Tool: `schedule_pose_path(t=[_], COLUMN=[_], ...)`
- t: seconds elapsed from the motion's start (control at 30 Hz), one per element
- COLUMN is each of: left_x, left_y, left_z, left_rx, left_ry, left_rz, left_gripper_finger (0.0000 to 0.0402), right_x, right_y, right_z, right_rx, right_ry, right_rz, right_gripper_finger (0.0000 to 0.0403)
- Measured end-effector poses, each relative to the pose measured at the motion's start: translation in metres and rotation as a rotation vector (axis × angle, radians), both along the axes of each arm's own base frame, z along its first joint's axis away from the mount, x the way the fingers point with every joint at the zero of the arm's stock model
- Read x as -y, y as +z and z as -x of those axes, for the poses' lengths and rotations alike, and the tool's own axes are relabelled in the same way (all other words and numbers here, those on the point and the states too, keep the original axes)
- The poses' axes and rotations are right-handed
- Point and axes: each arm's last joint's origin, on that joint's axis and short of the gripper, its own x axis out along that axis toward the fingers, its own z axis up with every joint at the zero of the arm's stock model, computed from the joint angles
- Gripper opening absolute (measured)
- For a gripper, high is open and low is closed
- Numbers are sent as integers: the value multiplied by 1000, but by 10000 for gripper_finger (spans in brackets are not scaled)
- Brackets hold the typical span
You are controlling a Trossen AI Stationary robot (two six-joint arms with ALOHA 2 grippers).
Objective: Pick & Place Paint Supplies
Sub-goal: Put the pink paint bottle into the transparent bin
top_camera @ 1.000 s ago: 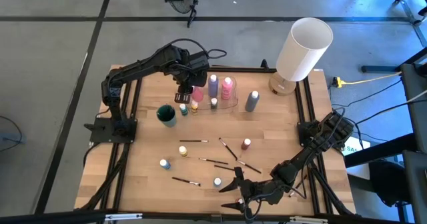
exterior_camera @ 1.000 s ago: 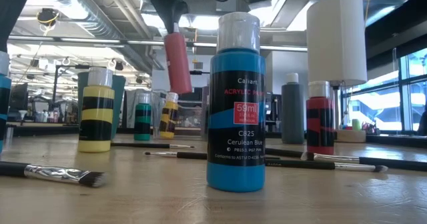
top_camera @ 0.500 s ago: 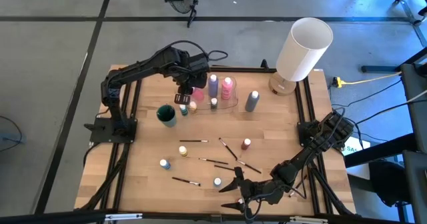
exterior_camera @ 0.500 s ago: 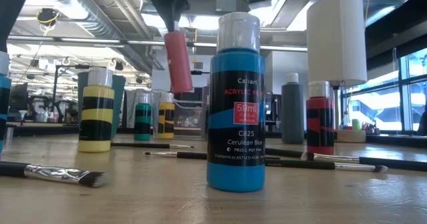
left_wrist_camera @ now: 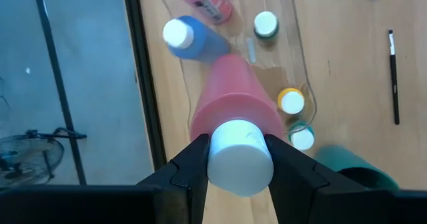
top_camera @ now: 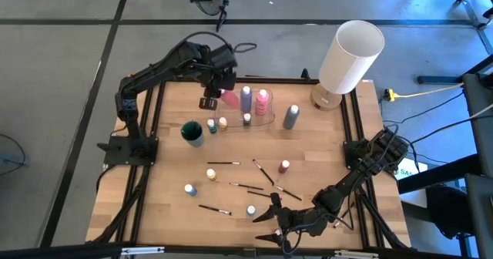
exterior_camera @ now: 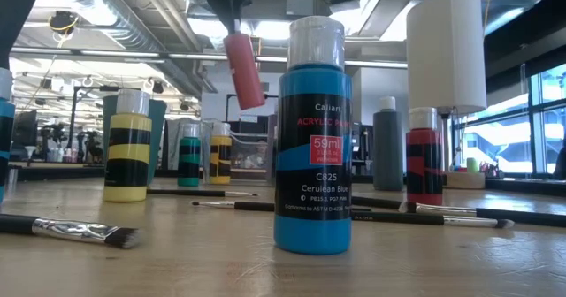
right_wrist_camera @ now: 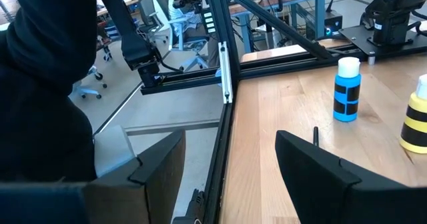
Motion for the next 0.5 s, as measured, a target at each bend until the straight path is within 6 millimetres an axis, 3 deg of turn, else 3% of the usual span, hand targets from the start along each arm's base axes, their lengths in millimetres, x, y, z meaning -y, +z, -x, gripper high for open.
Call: schedule_pose_path(t=[0.2, 0.5], left_x=[-22, -40], left_y=[-4, -13], left_z=[6, 1], left_rx=[9, 24], left_ry=[48, 61], left_rz=[50, 78], left_gripper_finger=[118, 118], right_x=[0, 0], right_y=[0, 0], right_z=[0, 0], right_rx=[0, 0], right_ry=[-1, -1], right_rz=[-2, -3], right_gripper_finger=[236, 236])
